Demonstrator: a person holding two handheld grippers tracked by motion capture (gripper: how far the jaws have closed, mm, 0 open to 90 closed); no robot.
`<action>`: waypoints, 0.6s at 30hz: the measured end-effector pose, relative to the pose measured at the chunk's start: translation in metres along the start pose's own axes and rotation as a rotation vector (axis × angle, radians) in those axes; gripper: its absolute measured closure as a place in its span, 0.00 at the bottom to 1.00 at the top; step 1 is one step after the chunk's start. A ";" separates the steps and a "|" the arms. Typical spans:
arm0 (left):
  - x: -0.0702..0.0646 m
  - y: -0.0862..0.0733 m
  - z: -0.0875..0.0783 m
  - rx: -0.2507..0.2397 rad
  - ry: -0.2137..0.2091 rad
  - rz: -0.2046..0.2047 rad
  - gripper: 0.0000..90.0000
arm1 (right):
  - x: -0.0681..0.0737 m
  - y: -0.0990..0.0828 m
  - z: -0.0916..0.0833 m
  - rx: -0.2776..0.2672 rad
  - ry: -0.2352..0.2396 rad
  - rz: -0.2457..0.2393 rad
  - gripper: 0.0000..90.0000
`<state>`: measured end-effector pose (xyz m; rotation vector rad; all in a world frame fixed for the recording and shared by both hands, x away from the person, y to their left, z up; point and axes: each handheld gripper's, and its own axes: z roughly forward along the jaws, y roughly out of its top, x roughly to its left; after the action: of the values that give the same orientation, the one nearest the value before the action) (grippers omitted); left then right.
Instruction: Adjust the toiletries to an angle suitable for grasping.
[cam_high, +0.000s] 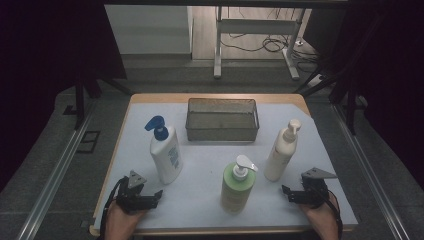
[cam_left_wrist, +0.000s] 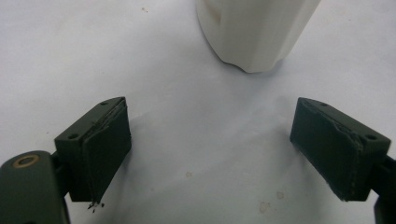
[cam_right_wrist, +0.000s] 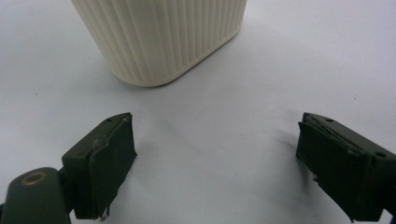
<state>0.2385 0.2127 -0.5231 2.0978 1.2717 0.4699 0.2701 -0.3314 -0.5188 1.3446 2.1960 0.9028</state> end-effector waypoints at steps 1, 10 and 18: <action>0.000 0.000 0.000 -0.001 0.000 0.000 0.14 | 0.000 0.000 0.000 0.000 0.000 0.001 0.12; 0.001 0.000 0.000 -0.002 -0.004 -0.004 0.14 | 0.000 0.000 0.000 0.002 -0.004 -0.001 0.12; 0.001 0.000 0.000 -0.001 -0.004 -0.004 0.14 | 0.000 0.000 0.000 0.002 0.000 0.001 0.12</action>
<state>0.2386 0.2135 -0.5233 2.0942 1.2728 0.4637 0.2703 -0.3314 -0.5187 1.3467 2.1972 0.9007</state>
